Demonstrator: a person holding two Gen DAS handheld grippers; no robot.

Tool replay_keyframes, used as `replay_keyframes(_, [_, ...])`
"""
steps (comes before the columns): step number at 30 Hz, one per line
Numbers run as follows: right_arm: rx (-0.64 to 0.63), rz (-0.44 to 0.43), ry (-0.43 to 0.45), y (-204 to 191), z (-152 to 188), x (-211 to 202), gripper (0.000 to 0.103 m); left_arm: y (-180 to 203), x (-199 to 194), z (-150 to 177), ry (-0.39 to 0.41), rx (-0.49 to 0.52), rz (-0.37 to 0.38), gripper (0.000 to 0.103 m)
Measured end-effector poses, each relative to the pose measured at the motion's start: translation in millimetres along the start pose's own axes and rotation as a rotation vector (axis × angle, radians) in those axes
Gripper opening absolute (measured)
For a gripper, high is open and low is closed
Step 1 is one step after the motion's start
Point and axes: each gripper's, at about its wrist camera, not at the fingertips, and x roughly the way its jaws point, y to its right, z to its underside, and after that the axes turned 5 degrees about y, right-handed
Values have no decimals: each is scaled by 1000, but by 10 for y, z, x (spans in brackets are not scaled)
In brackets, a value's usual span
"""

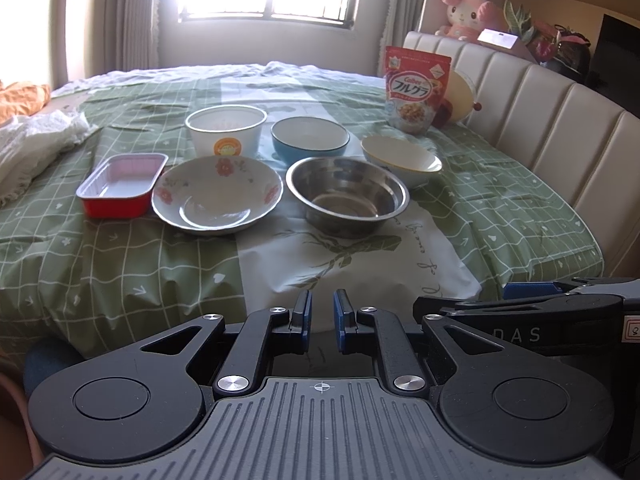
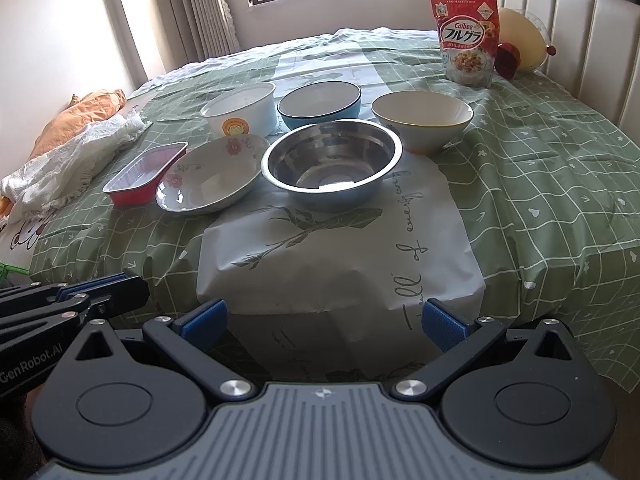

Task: Organize plates and bowls
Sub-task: 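Move the left gripper to the steel bowl rim and close on it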

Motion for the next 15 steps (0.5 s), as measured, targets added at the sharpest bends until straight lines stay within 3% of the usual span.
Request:
replay_keyframes(10, [73, 19, 12, 224, -276, 412, 103, -334, 600, -421, -62, -90, -1, 14])
replay_keyframes(15, [129, 19, -5, 334, -445, 796, 103, -513, 1023, -708, -34, -142, 81, 14])
